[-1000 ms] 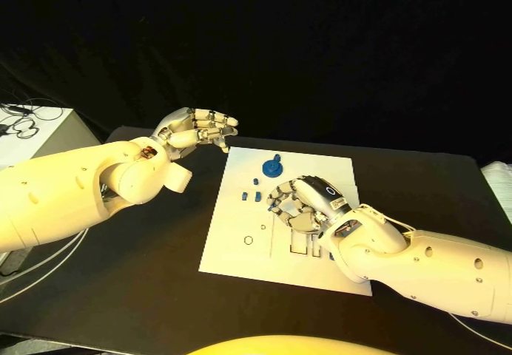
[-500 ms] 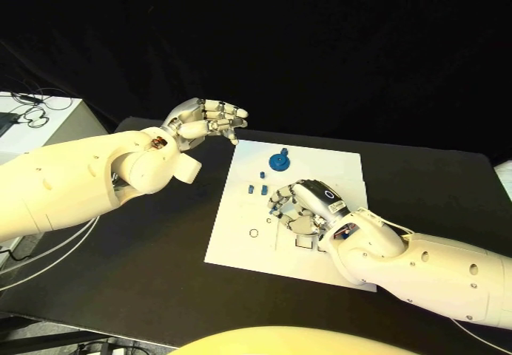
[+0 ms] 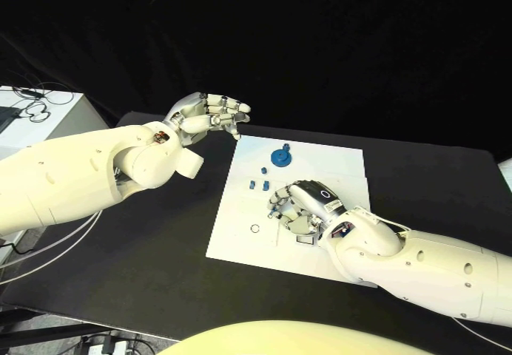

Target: Assemble the parts on the task board

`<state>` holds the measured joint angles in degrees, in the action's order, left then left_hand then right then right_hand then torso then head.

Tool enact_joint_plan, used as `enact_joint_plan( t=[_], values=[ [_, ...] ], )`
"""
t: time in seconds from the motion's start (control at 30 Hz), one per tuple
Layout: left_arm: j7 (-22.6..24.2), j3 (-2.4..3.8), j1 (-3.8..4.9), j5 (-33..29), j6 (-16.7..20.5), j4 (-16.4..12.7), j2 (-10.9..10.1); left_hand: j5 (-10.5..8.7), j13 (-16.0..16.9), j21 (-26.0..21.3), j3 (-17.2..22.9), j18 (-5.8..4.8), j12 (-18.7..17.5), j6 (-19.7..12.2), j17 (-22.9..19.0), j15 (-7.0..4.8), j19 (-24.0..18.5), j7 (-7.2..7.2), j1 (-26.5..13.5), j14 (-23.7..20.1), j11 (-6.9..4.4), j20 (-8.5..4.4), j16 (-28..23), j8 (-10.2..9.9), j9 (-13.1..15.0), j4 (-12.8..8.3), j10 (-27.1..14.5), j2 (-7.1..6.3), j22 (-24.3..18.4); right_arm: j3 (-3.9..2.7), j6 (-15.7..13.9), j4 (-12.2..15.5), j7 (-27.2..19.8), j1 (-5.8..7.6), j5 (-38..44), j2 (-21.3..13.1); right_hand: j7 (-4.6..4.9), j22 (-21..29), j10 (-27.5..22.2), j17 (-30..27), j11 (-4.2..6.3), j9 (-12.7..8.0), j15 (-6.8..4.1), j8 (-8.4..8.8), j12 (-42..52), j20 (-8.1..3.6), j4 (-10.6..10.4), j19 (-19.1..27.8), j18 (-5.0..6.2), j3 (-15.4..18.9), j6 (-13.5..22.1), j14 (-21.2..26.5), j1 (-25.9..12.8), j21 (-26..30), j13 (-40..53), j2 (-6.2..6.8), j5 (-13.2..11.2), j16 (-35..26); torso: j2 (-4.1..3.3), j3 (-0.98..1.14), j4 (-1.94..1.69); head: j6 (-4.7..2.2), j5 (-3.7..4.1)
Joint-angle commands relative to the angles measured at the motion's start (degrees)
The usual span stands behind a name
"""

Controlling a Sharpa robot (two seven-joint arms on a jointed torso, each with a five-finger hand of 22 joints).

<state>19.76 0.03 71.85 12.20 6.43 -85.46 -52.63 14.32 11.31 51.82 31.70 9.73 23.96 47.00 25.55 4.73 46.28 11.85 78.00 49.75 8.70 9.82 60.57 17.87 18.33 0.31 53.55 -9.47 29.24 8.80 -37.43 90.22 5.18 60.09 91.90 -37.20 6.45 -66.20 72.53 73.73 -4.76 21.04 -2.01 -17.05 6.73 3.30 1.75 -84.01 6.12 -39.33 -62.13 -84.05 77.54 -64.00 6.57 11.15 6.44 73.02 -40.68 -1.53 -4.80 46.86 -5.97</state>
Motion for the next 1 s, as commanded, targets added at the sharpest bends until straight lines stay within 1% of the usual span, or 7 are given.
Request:
enact_joint_plan(
  t=[0.03,0.17,0.6,0.8,0.9,0.97,1.0],
  values=[
    [0.3,0.04,0.03,-0.3,-0.1,-0.1,0.1,0.16,-0.1,0.1,-0.1,0.75,0.4,-0.4,-0.1,0.08,0.2,0.74,0.3,-0.4,0.01,0.21,-0.4,0.3,-0.1,-0.2,-0.4,0.12,0.1,0.02,1.4,-0.2,0.9,-0.16,1.5,0.2,0.33,-0.1,2.8,-0.1,2.32,0.1,-0.35,0.04,0.1,-0.30,1.0,0.2,-0.65,-1.2,0.0,-3.0,1.1,0.1,2.6,-1.31,0.1,-0.2,0.01,-0.02,0.06,0.15,0.03],
    [0.3,0.04,0.03,-0.3,-0.2,-0.2,0.1,0.17,-0.1,0.1,-0.2,0.74,0.4,-0.5,-0.1,0.10,0.1,0.76,0.3,-0.4,0.03,0.23,-0.4,0.3,-0.1,-0.1,-0.5,0.13,0.1,0.03,1.6,-0.4,1.1,-0.36,1.6,0.4,0.33,-0.1,2.8,-0.1,2.32,0.1,-0.35,0.04,0.1,-0.30,1.0,0.2,-0.65,-1.2,0.0,-3.0,1.1,0.1,2.6,-1.31,0.1,-0.2,-0.02,0.02,0.01,0.29,-0.01],
    [0.2,0.04,0.03,-0.3,-0.3,-0.2,0.2,0.17,-0.1,0.1,-0.2,0.74,0.4,-0.5,-0.1,0.10,0.1,0.76,0.3,-0.4,0.03,0.23,-0.4,0.3,-0.1,-0.1,-0.5,0.13,0.1,0.06,2.0,-1.1,1.4,-0.60,1.9,1.0,0.35,0.0,2.8,-0.1,2.31,0.1,-0.33,0.04,0.0,-0.28,1.1,0.2,-0.61,-1.2,0.0,-2.9,1.0,0.2,2.7,-1.33,0.1,-0.2,0.01,-0.01,0.01,0.43,-0.25],
    [0.1,0.04,0.03,-0.3,-0.5,-0.2,0.1,0.17,-0.1,0.1,-0.2,0.74,0.4,-0.5,-0.1,0.12,0.1,0.77,0.2,-0.4,0.05,0.25,-0.4,0.3,-0.1,-0.1,-0.5,0.15,0.1,0.10,3.6,-1.4,1.6,-0.64,3.1,1.3,0.40,0.0,2.8,-0.2,2.27,0.1,-0.30,0.05,0.0,-0.25,1.1,0.3,-0.60,-1.2,0.0,-2.9,0.8,0.2,2.7,-1.32,0.1,-0.3,-0.01,-0.03,0.02,0.50,-0.28],
    [0.1,0.04,0.03,-0.3,-0.5,-0.2,0.1,0.17,-0.1,0.1,-0.2,0.74,0.4,-0.5,-0.1,0.13,0.1,0.78,0.2,-0.4,0.05,0.26,-0.4,0.3,-0.1,0.0,-0.6,0.16,0.1,0.14,4.6,-1.3,1.0,-0.64,3.3,1.4,0.49,0.6,2.5,-0.7,2.17,0.3,-0.17,0.11,-0.4,-0.11,0.8,0.7,-0.43,-0.7,0.3,-2.7,-0.2,1.0,2.9,-1.06,1.7,-0.7,0.02,-0.04,0.06,0.52,-0.26],
    [0.0,0.04,0.03,-0.3,-0.6,-0.2,0.1,0.17,-0.1,0.1,-0.2,0.74,0.4,-0.5,-0.1,0.13,0.1,0.78,0.2,-0.4,0.05,0.26,-0.4,0.3,-0.1,0.0,-0.6,0.16,0.1,0.16,5.3,-1.2,0.5,-0.64,3.4,1.5,0.70,1.5,1.7,-1.2,1.95,0.3,0.05,0.42,-1.0,0.08,0.6,1.4,-0.21,0.4,1.0,-2.6,-1.2,2.2,2.9,-0.34,3.3,-1.0,0.03,-0.04,0.06,0.54,-0.24],
    [0.0,0.04,0.03,-0.3,-0.6,-0.2,0.1,0.17,-0.1,0.1,-0.2,0.74,0.4,-0.5,-0.1,0.13,0.1,0.78,0.2,-0.4,0.05,0.26,-0.4,0.3,-0.1,0.0,-0.6,0.16,0.1,0.18,5.5,-1.2,0.3,-0.64,3.4,1.5,0.71,1.5,1.7,-1.2,1.91,0.4,0.07,0.45,-1.1,0.11,0.6,1.4,-0.20,0.6,1.0,-2.6,-1.3,2.2,2.9,-0.27,3.6,-1.0,0.03,-0.04,0.06,0.54,-0.24]
  ],
)
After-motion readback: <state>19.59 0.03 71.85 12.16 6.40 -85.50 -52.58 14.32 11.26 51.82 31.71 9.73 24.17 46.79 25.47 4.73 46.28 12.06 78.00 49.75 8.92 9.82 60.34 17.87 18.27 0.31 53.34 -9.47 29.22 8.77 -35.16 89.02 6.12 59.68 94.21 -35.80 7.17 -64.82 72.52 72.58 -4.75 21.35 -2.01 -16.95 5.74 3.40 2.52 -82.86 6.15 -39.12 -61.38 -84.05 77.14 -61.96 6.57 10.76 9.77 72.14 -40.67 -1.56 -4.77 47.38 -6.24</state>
